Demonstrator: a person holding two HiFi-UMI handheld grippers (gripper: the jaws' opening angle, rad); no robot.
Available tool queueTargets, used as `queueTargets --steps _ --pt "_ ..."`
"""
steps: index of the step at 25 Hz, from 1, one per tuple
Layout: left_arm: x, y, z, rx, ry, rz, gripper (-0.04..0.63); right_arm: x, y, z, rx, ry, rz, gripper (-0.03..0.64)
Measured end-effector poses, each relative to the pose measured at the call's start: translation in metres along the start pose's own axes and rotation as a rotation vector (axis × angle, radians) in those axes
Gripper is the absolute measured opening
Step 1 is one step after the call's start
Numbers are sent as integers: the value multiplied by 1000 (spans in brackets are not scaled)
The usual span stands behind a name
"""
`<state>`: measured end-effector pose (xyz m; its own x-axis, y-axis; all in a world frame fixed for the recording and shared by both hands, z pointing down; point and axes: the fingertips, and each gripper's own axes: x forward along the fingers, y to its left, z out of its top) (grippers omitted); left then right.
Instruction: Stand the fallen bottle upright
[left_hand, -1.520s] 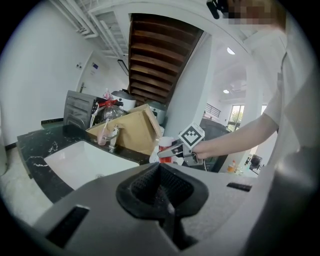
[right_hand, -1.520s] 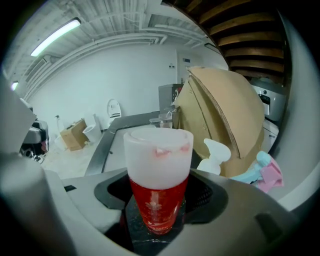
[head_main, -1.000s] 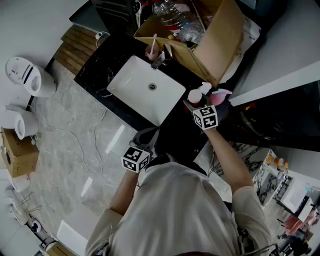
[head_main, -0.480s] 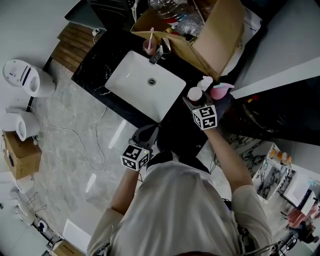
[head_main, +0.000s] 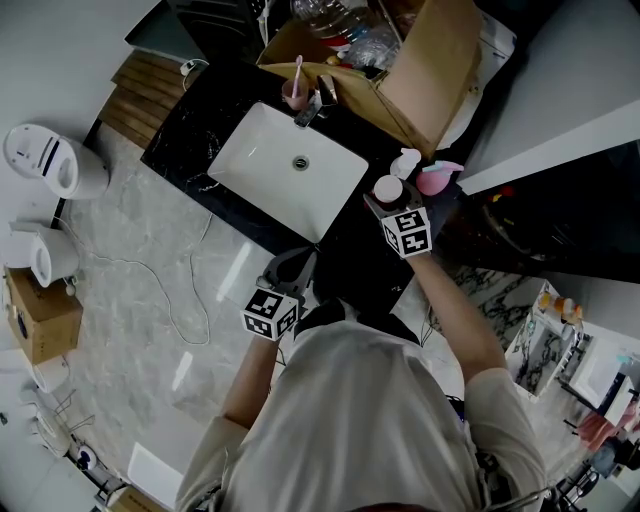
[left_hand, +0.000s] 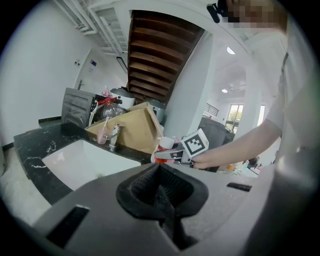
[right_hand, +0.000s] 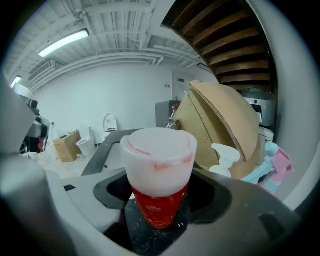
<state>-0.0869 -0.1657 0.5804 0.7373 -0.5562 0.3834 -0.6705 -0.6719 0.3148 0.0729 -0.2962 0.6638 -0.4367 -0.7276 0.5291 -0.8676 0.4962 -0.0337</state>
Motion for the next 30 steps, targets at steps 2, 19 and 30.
queueTargets --steps 2,19,30 --pt "-2 0 0 0 -4 1 8 -2 1 3 4 -3 5 312" --pt "-8 -18 -2 49 -12 -107 8 -86 12 4 16 -6 -37 331" --pt "-6 -43 17 62 -20 -161 8 -168 11 23 122 -81 -145 304"
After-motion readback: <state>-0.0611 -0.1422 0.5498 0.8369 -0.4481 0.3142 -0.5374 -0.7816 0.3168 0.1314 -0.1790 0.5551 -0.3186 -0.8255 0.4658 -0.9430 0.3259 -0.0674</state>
